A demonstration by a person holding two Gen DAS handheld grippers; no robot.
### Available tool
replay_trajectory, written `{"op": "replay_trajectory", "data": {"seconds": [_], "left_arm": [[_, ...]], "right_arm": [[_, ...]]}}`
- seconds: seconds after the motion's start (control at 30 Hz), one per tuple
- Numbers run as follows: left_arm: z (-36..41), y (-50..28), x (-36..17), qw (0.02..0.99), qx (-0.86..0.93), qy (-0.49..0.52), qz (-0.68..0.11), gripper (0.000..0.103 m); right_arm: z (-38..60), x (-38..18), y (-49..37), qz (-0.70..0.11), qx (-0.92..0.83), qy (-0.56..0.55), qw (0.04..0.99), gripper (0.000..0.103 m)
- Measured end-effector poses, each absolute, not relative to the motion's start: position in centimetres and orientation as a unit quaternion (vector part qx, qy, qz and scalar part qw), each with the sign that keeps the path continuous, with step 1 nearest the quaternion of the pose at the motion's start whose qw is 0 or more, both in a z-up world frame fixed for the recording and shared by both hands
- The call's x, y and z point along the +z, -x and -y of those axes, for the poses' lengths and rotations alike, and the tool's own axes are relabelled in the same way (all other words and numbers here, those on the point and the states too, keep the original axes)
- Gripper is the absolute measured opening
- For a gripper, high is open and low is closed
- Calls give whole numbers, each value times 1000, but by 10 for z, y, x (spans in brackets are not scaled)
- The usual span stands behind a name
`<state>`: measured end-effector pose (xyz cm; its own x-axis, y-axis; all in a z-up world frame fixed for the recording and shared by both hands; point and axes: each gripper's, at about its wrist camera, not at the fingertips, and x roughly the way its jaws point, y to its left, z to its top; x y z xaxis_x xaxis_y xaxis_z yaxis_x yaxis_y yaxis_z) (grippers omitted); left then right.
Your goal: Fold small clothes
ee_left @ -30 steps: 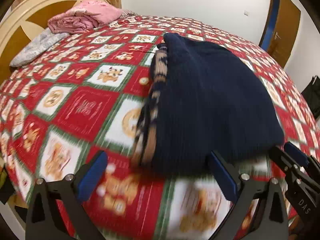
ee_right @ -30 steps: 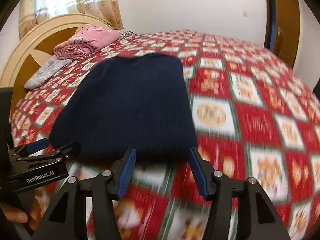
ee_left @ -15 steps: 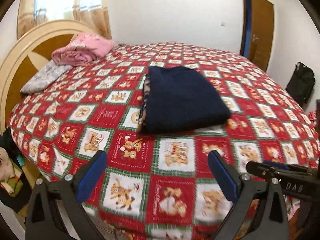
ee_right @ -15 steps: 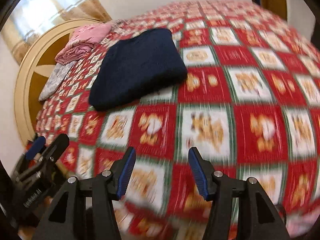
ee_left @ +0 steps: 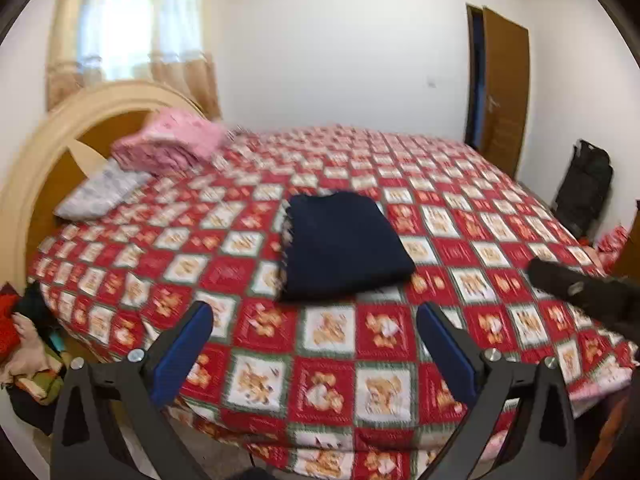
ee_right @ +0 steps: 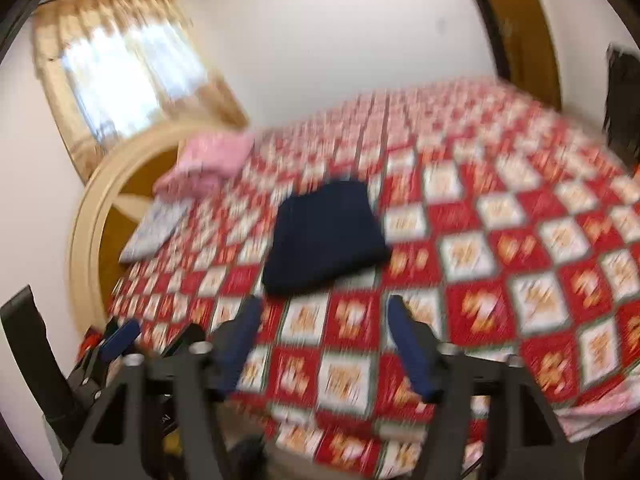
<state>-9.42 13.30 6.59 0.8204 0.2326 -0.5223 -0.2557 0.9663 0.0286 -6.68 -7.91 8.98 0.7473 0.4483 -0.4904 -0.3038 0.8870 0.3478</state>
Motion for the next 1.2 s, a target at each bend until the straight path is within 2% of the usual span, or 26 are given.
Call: {"op": "replay_trajectory", "data": {"seconds": [0.13, 0.27, 0.33, 0.57, 1.2], "left_arm": [[-131, 106, 76, 964, 139, 31, -225, 103], [-123, 115, 82, 968, 152, 13, -201, 103], [-118, 119, 84, 969, 156, 4, -189, 103], [-108, 125, 88, 972, 162, -9, -172, 103], [-106, 125, 85, 968, 174, 4, -183, 103]], "right_arm": [[90, 108, 98, -188, 169, -117, 960, 78], [93, 118, 116, -126, 157, -114, 973, 79], [91, 119, 122, -111, 148, -108, 977, 83], [82, 117, 128, -100, 149, -69, 981, 85], [79, 113, 128, -105, 137, -60, 983, 85]]}}
